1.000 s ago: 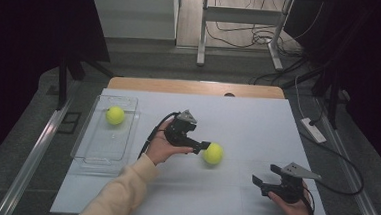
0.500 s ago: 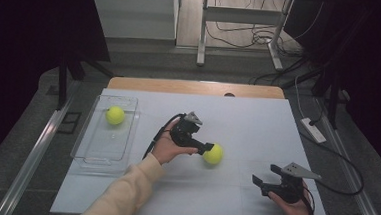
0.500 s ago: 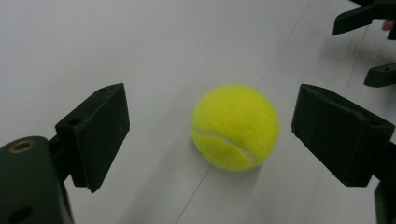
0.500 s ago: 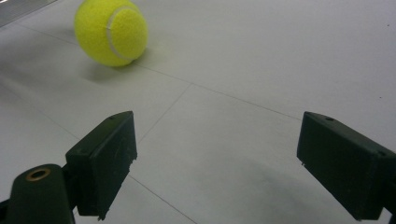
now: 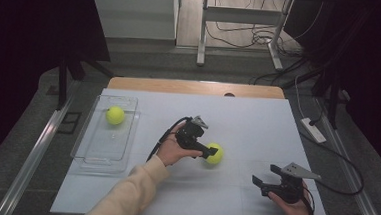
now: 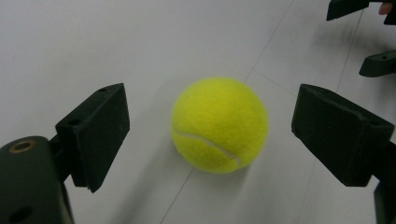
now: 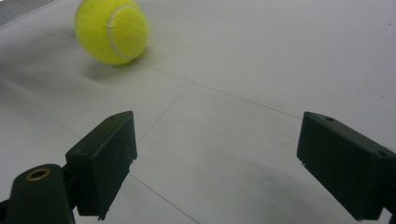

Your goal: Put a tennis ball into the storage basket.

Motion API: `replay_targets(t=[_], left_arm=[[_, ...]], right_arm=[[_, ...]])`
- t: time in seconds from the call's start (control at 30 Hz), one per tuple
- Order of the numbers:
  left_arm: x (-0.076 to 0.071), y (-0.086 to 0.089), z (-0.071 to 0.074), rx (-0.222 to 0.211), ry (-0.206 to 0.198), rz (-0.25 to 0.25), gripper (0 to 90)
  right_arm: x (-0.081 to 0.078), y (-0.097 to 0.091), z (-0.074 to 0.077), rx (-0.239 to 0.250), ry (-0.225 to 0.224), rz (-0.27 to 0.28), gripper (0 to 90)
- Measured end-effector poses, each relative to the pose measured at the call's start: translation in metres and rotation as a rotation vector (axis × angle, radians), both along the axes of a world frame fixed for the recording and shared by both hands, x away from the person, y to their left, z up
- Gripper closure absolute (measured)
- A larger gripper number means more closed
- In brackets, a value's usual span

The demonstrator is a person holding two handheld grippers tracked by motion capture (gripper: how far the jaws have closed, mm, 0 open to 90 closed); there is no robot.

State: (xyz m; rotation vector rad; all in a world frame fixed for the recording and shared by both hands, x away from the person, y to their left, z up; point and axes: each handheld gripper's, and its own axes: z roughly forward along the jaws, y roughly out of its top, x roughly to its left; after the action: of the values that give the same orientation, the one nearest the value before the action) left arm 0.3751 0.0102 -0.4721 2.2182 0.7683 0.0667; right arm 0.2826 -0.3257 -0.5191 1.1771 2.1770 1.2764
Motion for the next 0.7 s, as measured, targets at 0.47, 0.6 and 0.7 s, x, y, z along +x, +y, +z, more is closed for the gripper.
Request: replay_targets(t=[0.47, 0.6, 0.7], left_arm=[[0.002, -0.019, -0.016, 0.063, 0.030, -0.041, 9.1], [0.003, -0.023, -0.020, 0.080, 0.037, -0.047, 8.3], [0.004, -0.025, -0.023, 0.084, 0.039, -0.047, 8.0]], right_arm=[[0.000, 0.001, -0.001, -0.007, 0.004, 0.004, 11.7], [0.000, 0.001, -0.001, -0.006, 0.005, 0.004, 11.7], [0.000, 0.001, -0.001, -0.008, 0.003, 0.005, 11.7]])
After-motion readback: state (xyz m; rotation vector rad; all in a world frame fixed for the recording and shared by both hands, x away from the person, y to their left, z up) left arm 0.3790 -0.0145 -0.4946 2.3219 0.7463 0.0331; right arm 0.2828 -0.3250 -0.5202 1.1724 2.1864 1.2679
